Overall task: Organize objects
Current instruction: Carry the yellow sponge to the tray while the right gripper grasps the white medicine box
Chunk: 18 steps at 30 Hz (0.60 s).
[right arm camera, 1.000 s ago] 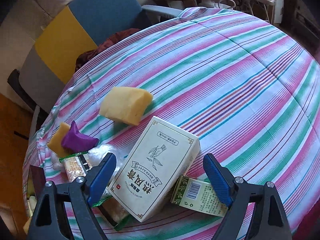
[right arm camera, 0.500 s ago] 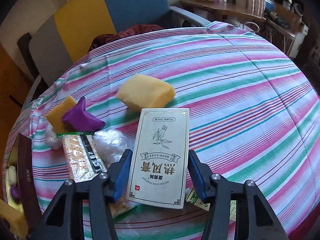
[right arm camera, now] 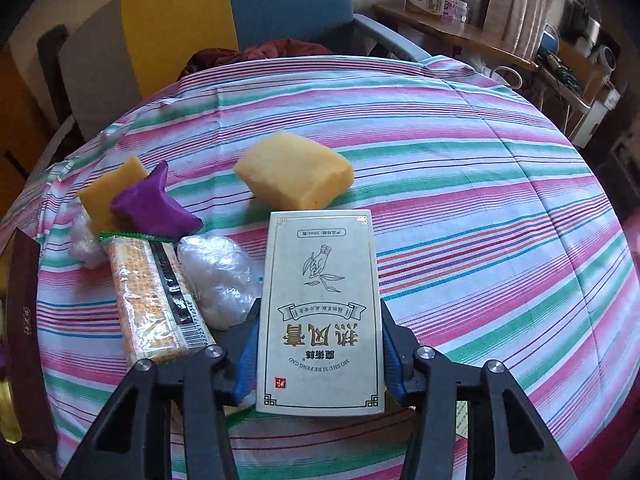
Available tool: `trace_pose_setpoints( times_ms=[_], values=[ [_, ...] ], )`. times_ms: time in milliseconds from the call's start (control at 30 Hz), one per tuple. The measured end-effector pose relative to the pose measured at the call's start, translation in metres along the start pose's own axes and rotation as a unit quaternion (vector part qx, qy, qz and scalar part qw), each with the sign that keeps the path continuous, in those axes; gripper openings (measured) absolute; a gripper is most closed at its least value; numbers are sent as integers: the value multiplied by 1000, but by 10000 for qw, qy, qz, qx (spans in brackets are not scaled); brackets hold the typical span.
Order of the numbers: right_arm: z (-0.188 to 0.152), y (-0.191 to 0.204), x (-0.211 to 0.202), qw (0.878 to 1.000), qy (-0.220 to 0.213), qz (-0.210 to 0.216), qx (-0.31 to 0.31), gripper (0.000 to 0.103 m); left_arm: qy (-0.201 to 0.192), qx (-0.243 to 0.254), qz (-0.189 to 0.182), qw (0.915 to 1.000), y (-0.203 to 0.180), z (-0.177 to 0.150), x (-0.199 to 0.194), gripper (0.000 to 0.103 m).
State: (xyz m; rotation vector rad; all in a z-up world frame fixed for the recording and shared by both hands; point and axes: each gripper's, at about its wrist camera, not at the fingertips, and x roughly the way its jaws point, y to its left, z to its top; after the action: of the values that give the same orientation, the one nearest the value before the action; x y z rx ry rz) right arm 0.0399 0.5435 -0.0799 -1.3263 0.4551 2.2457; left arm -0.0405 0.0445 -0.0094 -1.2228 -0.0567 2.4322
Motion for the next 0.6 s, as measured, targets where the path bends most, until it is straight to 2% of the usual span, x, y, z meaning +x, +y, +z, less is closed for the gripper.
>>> trace_pose_setpoints(
  times_ms=[100,233,333,500,600],
  values=[
    [-1,3,0,10000,-2,-4,-35,51,147,2,431,9990,28,0,3,48],
    [-1,4,0,10000,-6,2,-62,51,490,186,829,9952,48,0,23,48],
    [-1,4,-1,10000,-5,-4,-77,51,586,169,929,9938,60,4,37,49],
    [-1,6,0,9999,-8,-26,-107,51,632,353,1396,9876,68,14,62,52],
    [-1,5,0,9999,-8,-26,-108,51,672,394,1413,9869,70,16,66,53]
  ],
)
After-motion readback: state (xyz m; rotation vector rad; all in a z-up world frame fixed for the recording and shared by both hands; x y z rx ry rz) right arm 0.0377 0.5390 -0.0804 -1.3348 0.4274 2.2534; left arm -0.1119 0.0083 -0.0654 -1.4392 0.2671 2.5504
